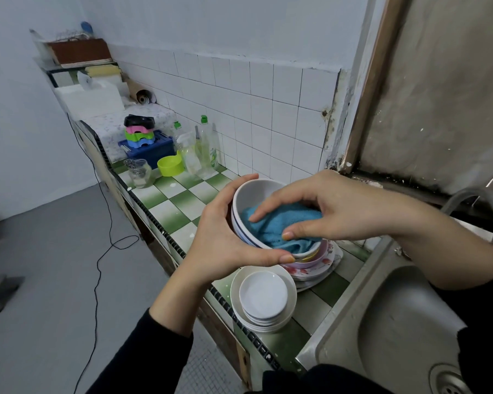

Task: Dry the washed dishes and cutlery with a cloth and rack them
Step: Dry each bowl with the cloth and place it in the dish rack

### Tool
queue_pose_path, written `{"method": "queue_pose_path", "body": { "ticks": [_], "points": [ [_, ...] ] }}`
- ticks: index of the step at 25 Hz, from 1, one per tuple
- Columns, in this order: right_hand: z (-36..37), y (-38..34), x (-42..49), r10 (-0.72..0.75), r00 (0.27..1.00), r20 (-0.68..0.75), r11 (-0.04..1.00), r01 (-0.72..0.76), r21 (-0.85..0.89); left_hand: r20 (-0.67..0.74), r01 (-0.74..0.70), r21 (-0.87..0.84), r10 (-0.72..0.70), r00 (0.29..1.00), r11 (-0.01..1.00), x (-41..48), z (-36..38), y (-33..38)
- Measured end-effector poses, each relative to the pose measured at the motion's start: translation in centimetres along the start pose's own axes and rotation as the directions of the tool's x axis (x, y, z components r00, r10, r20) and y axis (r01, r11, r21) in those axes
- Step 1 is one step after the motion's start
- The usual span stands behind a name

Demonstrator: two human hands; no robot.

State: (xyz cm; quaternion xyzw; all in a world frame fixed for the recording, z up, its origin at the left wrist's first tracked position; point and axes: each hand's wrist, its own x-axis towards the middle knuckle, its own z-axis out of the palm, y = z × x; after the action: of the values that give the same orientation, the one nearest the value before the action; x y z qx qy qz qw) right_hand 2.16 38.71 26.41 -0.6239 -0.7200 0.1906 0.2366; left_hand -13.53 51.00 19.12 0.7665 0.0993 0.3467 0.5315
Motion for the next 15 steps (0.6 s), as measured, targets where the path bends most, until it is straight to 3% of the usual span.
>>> {"method": "queue_pose_path", "body": {
  "ticks": [2,5,7,9,10,12,13,15],
  "points": [
    [0.7,-0.4,0.1,0.011,0.996,-0.083,0.999,-0.008,0.039,0.009,-0.002,-0.016,0.003,1.000,1.000,0.2,-0.1,-0.1],
    [0.7,-1.1,-0.1,0.015,1.000,-0.005,0.987,-0.014,0.159,0.007,-0.019,-0.007,0.019,1.000,1.000,0.3,-0.5,-0.2],
    [0.1,-0.7,-0.1,0.035,0.999,-0.039,0.999,-0.036,-0.022,0.006,-0.042,-0.001,0.042,0.999,0.999,0.4,-0.6,-0.2],
    [0.3,-0.7,0.2,0.050,0.978,-0.202,0.963,-0.101,-0.250,0.011,-0.045,-0.016,0.045,0.999,0.999,0.5,-0.3,-0.1],
    [0.7,-1.0,0.5,0.045,0.955,-0.293,0.954,-0.128,-0.271,0.014,-0.044,-0.026,0.045,0.999,0.999,0.6,-0.1,-0.1],
    [1.8,-1.3,0.9,0.004,0.931,-0.365,0.985,-0.067,-0.160,0.019,-0.051,-0.044,0.052,0.998,0.998,0.5,0.1,-0.3],
    [2.1,-1.3,1.1,-0.002,0.949,-0.315,0.999,-0.008,-0.031,0.022,-0.058,-0.046,0.059,0.998,0.997,0.4,-0.1,-0.5],
    [1.4,-1.5,0.9,-0.007,0.997,-0.078,0.984,0.021,0.179,0.016,-0.068,-0.034,0.069,0.998,0.997,0.1,-0.6,-0.8]
  ]
}}
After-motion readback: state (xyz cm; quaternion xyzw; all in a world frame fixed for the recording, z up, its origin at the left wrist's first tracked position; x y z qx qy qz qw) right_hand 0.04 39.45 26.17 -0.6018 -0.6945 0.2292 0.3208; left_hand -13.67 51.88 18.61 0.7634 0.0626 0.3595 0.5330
